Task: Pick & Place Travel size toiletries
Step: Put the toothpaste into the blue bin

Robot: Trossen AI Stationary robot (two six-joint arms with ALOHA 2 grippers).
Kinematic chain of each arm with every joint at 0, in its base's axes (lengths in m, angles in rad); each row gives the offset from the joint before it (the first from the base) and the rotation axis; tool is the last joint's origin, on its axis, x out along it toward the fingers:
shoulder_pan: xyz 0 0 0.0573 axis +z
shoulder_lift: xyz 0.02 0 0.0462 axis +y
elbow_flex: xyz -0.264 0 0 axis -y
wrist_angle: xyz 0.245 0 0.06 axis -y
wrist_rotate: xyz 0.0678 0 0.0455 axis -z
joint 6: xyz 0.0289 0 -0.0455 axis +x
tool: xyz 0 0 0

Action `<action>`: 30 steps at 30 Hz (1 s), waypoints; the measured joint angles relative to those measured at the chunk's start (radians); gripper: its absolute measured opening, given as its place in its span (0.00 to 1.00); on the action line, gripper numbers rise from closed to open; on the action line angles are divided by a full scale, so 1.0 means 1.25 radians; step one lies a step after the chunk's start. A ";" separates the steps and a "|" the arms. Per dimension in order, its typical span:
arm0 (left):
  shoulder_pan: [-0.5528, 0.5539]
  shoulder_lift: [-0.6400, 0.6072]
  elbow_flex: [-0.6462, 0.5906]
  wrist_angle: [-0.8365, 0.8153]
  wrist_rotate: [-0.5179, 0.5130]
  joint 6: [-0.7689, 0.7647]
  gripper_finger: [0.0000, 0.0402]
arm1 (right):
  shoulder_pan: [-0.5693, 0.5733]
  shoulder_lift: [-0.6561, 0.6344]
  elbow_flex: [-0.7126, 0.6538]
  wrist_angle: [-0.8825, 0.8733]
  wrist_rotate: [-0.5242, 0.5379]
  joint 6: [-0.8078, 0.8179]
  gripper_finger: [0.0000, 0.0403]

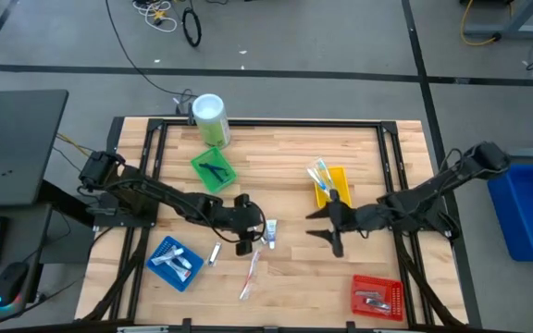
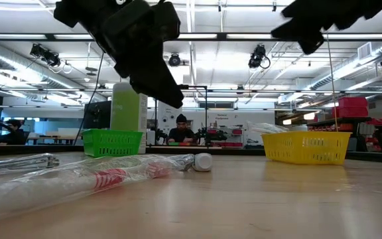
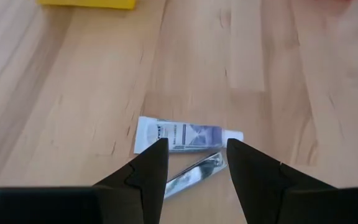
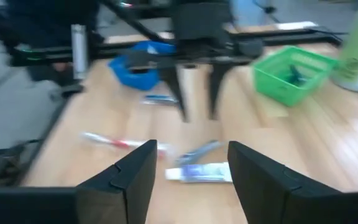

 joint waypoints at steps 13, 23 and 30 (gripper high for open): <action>-0.007 0.000 0.000 -0.013 -0.017 0.142 0.43 | -0.114 0.190 0.000 0.091 -0.082 0.004 0.70; 0.004 0.000 0.000 0.047 -0.019 -0.097 0.43 | -0.126 0.273 0.000 0.115 -0.083 0.025 0.67; 0.008 0.082 0.012 0.107 -0.002 -0.305 0.43 | -0.128 0.273 0.000 0.119 -0.083 0.019 0.62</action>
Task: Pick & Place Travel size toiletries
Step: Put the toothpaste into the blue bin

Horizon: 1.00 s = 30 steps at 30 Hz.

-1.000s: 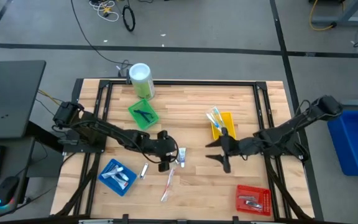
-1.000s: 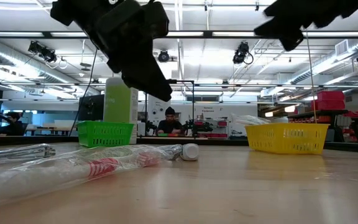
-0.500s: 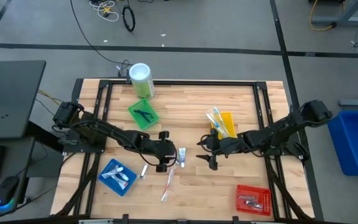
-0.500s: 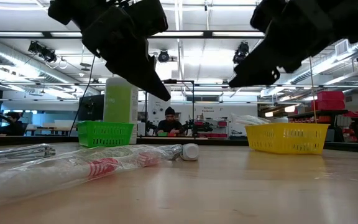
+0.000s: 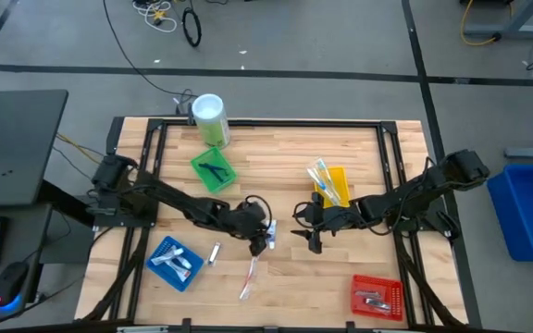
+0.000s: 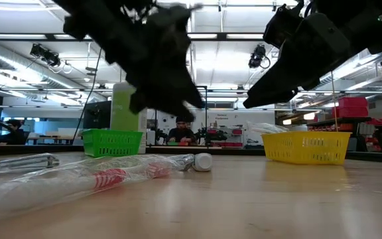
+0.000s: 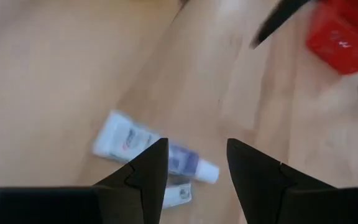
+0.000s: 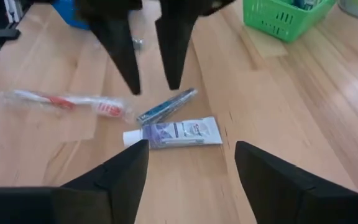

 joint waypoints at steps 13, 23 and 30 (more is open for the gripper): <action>0.026 0.087 0.001 0.035 -0.031 -0.227 0.43 | 0.000 0.000 0.000 -0.005 0.000 0.000 0.59; 0.026 0.142 0.008 0.049 -0.002 -0.271 0.43 | 0.000 0.007 0.000 -0.004 -0.069 0.009 0.63; 0.027 0.165 0.042 0.040 0.000 -0.225 0.43 | -0.004 0.043 0.000 -0.019 -0.095 0.030 0.59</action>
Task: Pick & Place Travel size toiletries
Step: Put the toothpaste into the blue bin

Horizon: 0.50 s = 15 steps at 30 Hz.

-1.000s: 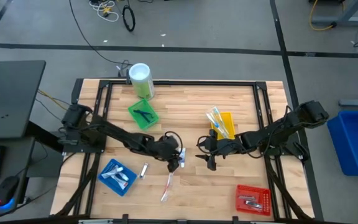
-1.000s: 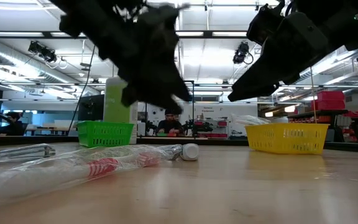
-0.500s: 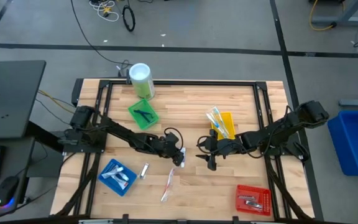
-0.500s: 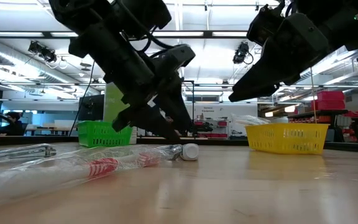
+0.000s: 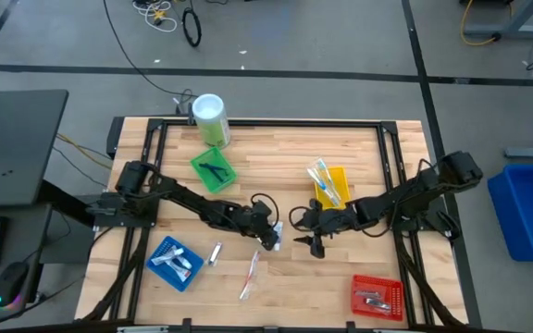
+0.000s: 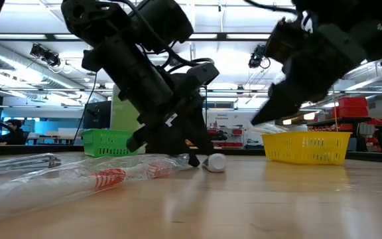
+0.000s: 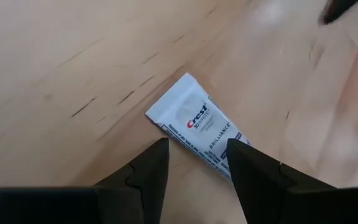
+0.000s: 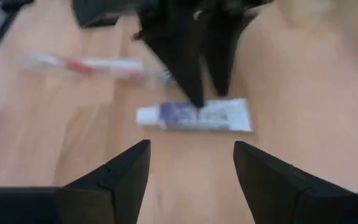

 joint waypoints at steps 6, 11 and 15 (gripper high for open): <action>0.008 0.002 0.023 0.003 0.026 0.015 0.43 | -0.006 0.089 0.000 0.039 -0.052 0.004 0.55; 0.010 0.002 0.021 0.004 0.033 -0.003 0.43 | -0.010 0.161 0.002 0.106 -0.051 0.003 0.47; 0.010 0.002 0.021 0.002 0.045 -0.014 0.43 | -0.017 0.197 0.050 0.063 -0.059 0.001 0.39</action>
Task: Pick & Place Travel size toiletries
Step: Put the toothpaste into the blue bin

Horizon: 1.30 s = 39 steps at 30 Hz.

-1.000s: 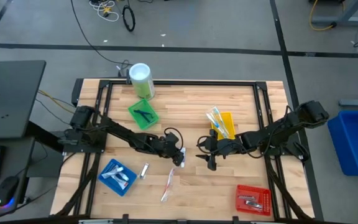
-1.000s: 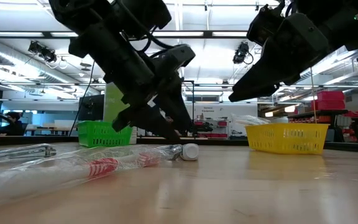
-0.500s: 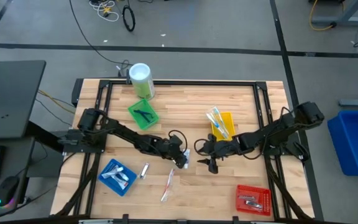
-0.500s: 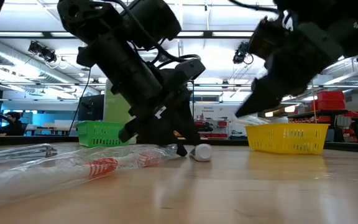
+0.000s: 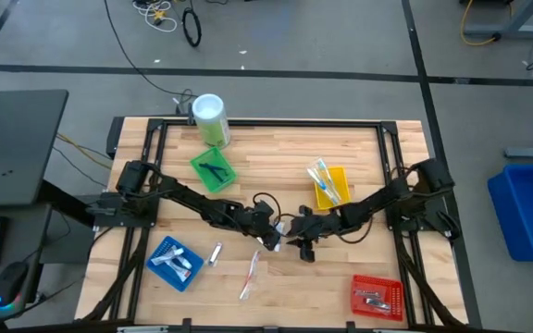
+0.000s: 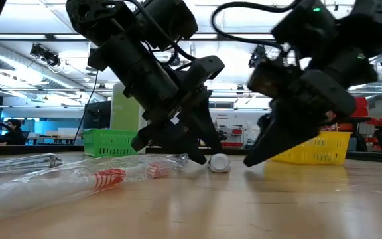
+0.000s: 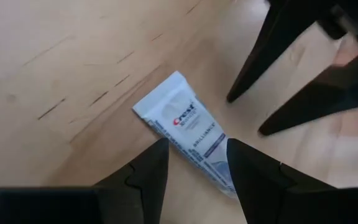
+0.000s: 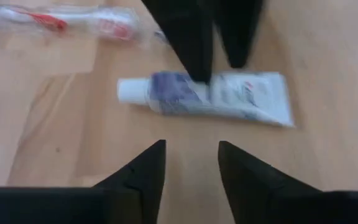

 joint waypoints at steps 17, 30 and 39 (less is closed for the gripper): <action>0.001 -0.002 0.000 -0.014 0.030 0.021 0.43 | -0.037 0.076 0.122 -0.076 -0.047 -0.033 0.21; 0.006 -0.002 0.000 0.015 0.066 0.060 0.39 | -0.056 0.077 0.122 -0.066 -0.069 -0.054 0.20; 0.014 -0.002 0.000 0.011 0.085 0.108 0.23 | -0.057 0.076 0.122 -0.067 -0.066 -0.054 0.20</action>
